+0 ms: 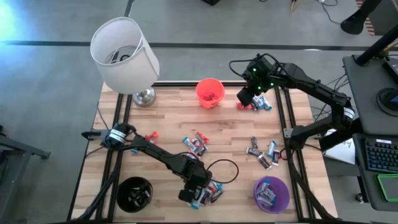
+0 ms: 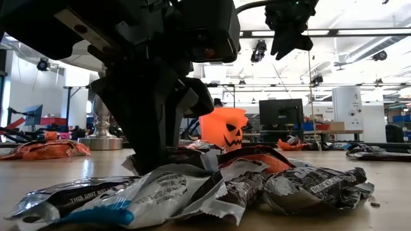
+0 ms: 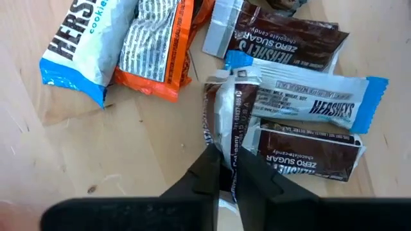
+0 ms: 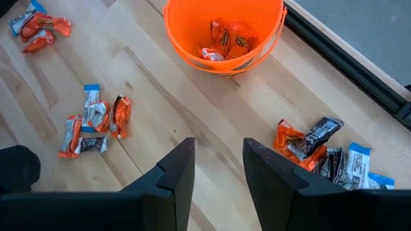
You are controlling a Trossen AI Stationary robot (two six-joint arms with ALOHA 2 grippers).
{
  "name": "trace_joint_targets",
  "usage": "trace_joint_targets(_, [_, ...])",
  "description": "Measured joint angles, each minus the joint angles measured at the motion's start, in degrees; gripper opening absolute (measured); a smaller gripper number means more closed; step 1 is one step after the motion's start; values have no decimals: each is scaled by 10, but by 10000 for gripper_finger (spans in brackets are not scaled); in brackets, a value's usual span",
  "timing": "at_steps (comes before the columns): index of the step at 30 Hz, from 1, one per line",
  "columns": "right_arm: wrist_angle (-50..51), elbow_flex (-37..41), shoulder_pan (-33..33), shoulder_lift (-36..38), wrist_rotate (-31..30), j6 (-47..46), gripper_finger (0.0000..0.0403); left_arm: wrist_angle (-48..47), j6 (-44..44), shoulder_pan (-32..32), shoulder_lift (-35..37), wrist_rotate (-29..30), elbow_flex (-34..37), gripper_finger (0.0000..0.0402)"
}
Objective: Organize candy in baskets
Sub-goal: Put the brown chocolate into the black bucket
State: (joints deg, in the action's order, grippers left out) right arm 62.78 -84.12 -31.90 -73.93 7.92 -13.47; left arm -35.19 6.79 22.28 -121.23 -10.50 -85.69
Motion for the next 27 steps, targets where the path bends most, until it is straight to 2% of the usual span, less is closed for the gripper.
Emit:
trace_joint_targets(9, [0,0,0,0,0,1,123,-57,11,0,23,27,-6,2])
trace_joint_targets(27, [1,0,0,0,0,6,123,-142,96,8,174,69,-9,2])
